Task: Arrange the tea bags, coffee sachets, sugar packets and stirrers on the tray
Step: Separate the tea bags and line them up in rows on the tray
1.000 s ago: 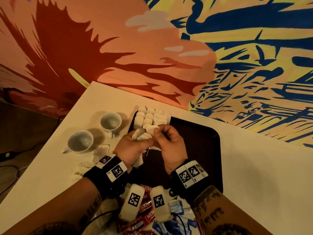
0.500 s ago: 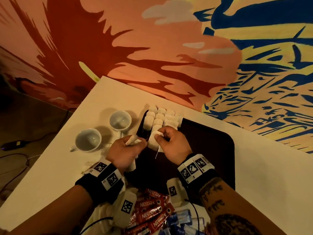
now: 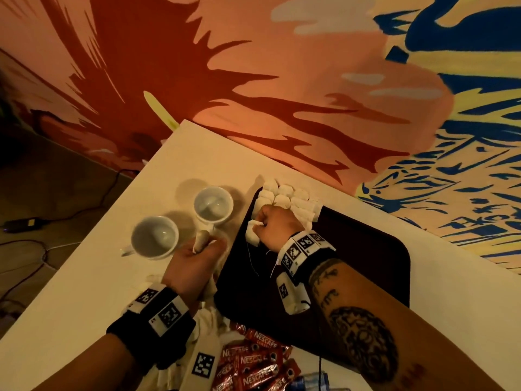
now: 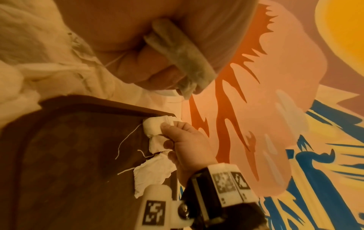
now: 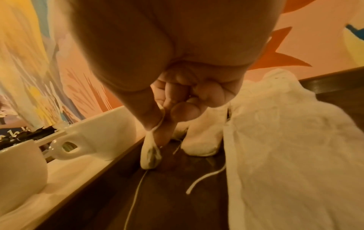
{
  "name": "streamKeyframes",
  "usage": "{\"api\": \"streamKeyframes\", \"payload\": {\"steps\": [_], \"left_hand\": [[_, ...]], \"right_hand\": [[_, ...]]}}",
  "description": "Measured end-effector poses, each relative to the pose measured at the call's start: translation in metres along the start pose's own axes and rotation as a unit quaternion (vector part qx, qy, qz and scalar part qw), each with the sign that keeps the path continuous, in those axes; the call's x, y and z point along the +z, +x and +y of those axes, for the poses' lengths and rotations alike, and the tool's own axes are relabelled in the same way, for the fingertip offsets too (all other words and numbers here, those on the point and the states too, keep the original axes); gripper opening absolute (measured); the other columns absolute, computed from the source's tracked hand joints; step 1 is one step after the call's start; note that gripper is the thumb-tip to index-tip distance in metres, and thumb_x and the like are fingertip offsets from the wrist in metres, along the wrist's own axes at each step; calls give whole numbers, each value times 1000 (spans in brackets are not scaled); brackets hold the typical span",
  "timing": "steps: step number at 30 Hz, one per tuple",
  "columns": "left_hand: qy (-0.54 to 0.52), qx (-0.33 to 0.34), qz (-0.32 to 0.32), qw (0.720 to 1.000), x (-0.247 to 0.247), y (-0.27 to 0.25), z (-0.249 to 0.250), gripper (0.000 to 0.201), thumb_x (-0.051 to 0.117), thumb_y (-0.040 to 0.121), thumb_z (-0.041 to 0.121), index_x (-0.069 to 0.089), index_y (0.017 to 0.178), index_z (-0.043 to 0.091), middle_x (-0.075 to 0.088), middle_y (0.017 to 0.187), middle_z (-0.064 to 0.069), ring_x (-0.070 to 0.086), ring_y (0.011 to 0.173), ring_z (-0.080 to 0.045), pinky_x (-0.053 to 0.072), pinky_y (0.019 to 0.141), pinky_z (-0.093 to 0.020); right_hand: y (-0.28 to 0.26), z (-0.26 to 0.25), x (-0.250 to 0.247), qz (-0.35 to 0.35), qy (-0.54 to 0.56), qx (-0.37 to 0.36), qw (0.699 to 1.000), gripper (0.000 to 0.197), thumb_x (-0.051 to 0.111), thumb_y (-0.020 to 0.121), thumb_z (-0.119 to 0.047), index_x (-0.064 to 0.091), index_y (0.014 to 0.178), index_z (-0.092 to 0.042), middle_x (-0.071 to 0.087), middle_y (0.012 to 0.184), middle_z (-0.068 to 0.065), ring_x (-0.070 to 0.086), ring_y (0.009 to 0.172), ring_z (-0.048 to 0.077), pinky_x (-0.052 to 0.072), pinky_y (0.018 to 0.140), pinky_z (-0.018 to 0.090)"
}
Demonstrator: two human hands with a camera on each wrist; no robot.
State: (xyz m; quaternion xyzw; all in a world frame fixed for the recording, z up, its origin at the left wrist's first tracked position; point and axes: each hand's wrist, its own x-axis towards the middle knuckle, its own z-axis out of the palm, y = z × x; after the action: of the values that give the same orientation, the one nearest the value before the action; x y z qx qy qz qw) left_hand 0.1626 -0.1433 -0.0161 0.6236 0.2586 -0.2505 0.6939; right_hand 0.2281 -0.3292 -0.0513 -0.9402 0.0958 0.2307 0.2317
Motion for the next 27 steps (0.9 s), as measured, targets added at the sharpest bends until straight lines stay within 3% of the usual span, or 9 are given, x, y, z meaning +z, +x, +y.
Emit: {"api": "streamKeyframes", "payload": {"steps": [3, 7, 11, 14, 17, 19, 23, 25, 27], "left_hand": [[-2, -7, -9, 1000, 0, 1, 0, 42, 61, 94, 24, 54, 52, 25, 34, 35, 0, 30, 26, -14, 26, 35, -18], [-26, -10, -15, 999, 0, 4, 0, 16, 63, 94, 21, 64, 85, 7, 44, 35, 1, 41, 29, -12, 36, 46, -22], [-28, -14, -14, 999, 2, 9, -2, 15, 65, 92, 22, 67, 85, 9, 53, 46, -1, 47, 35, -9, 38, 43, -21], [-36, -38, -11, 999, 3, 14, -3, 15, 67, 90, 26, 68, 88, 11, 55, 55, -5, 49, 43, -15, 36, 45, -23], [-29, -43, -19, 998, 7, 15, -2, 11, 65, 91, 22, 69, 95, 13, 62, 60, -3, 56, 49, -14, 42, 49, -25], [-15, -34, -33, 999, 11, 13, -2, 10, 64, 91, 20, 69, 97, 13, 64, 64, -3, 58, 53, -13, 44, 52, -26], [-24, -35, -75, 996, 17, 12, -3, 7, 67, 91, 18, 70, 94, 12, 65, 75, -10, 61, 64, -21, 50, 63, -33], [-23, -22, -88, 996, 20, 11, -4, 12, 70, 89, 17, 69, 94, 6, 65, 80, -16, 62, 74, -28, 51, 72, -40], [-7, 5, -101, 995, 25, 8, -5, 18, 70, 89, 14, 65, 95, -2, 65, 79, -15, 62, 75, -29, 51, 72, -39]], "right_hand": [[8, 0, -2, 19, 18, 20, 999, 8, 63, 91, -35, 62, 94, -28, 68, 101, 0, 63, 94, 21, 49, 77, 29], [13, 2, -5, 31, 20, 45, 998, 8, 66, 90, -35, 61, 85, -32, 66, 99, -6, 59, 91, 15, 38, 74, 23], [18, 1, -9, 42, 27, 64, 997, 8, 69, 89, -37, 62, 85, -35, 70, 108, -4, 63, 95, 15, 40, 76, 22], [23, 1, -12, 47, 35, 79, 995, 6, 69, 89, -38, 67, 93, -33, 71, 107, -6, 58, 77, 8, 40, 68, 19], [27, 2, -13, 47, 30, 78, 995, 13, 69, 89, -36, 69, 99, -29, 71, 110, -3, 63, 95, 16, 44, 78, 23], [26, 2, -12, 46, 30, 76, 996, 13, 70, 88, -36, 65, 98, -29, 70, 110, -2, 63, 96, 18, 44, 80, 24], [12, 5, -15, 112, 106, 57, 986, 31, 74, 84, -37, 65, 112, -25, 65, 110, -4, 62, 97, 14, 46, 83, 24], [-10, 1, -20, 143, 172, 14, 975, 25, 73, 86, -39, 67, 108, -27, 65, 100, -11, 61, 86, 5, 44, 76, 19], [-39, -4, -25, 122, 254, -56, 958, 13, 71, 90, -32, 71, 103, -30, 67, 95, -15, 60, 77, -3, 45, 73, 16]]}}
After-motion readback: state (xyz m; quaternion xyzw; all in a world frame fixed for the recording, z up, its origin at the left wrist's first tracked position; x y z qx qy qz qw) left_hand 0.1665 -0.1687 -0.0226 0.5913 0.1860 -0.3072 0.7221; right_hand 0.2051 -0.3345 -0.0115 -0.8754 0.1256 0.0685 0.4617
